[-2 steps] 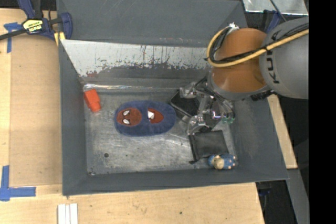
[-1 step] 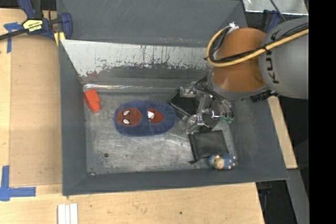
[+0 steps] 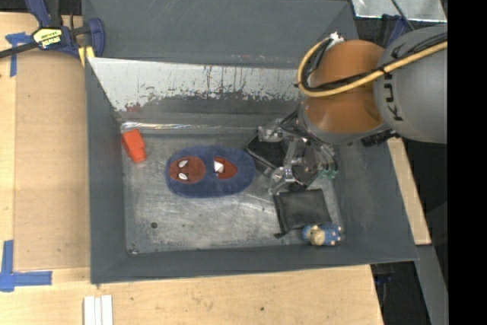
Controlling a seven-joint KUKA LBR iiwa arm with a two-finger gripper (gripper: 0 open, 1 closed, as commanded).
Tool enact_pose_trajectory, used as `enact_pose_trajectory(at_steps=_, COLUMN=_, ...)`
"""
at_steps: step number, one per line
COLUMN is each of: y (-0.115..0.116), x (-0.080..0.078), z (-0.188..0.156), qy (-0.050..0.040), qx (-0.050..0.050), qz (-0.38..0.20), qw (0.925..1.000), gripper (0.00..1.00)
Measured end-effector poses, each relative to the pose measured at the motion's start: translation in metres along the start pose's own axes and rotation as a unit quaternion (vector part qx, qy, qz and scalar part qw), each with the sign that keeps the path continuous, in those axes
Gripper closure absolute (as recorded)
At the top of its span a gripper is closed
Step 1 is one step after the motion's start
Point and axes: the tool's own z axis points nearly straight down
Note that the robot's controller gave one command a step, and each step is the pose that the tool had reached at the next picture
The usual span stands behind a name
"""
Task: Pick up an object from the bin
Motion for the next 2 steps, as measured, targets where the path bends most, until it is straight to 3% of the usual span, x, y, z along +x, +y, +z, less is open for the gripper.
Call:
enact_pose_trajectory(at_steps=1, y=0.000, x=0.008, z=0.012, qy=0.0171, qx=0.003, qz=0.002, qw=0.9998, gripper=0.00)
enact_pose_trajectory(at_steps=2, y=0.113, x=-0.004, z=0.036, qy=0.0176, qx=0.002, qz=-0.135, qw=0.9908, gripper=0.00)
